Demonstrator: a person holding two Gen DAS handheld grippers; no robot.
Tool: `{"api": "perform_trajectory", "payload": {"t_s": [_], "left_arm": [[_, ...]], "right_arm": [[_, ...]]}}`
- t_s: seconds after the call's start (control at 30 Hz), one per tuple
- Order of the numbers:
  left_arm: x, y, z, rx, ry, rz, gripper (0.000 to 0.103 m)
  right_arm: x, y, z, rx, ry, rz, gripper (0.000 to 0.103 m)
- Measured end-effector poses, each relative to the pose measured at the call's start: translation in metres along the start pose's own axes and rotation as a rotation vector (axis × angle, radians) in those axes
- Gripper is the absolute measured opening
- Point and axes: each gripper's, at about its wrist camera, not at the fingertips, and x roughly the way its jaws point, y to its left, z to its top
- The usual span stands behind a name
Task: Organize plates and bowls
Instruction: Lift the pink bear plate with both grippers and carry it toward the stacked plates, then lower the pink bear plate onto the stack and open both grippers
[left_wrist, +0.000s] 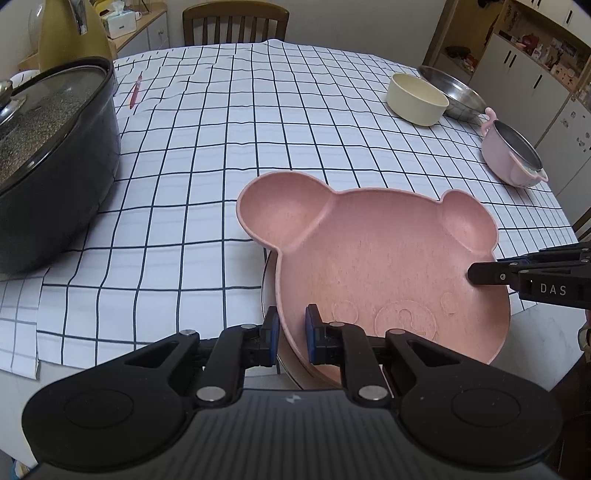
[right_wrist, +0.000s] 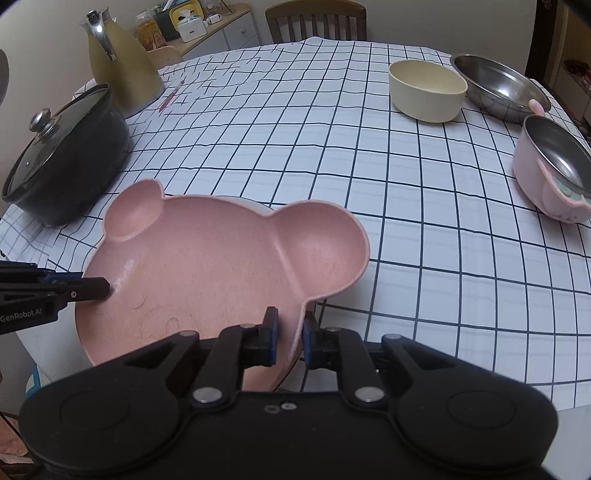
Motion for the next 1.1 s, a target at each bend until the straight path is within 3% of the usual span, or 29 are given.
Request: {"api": "perform_trajectory", "payload": {"t_s": [0.57,0.77,1.1], "left_arm": [[0.018,0.000,0.010,0.044,-0.006,0.064,0.014],[0.017,0.002,0.011,0.040,-0.008,0.072,0.014],[-0.005,-0.004,0.014,0.056,-0.068,0.070,0.014]], "right_arm": [[0.015,0.002,0.013,-0.044,-0.026,-0.043,0.013],[0.013,0.002,0.014,-0.051,-0.029,-0.043,0.020],[-0.005,0.006,0.015,-0.068,-0.060,-0.029,0.023]]}}
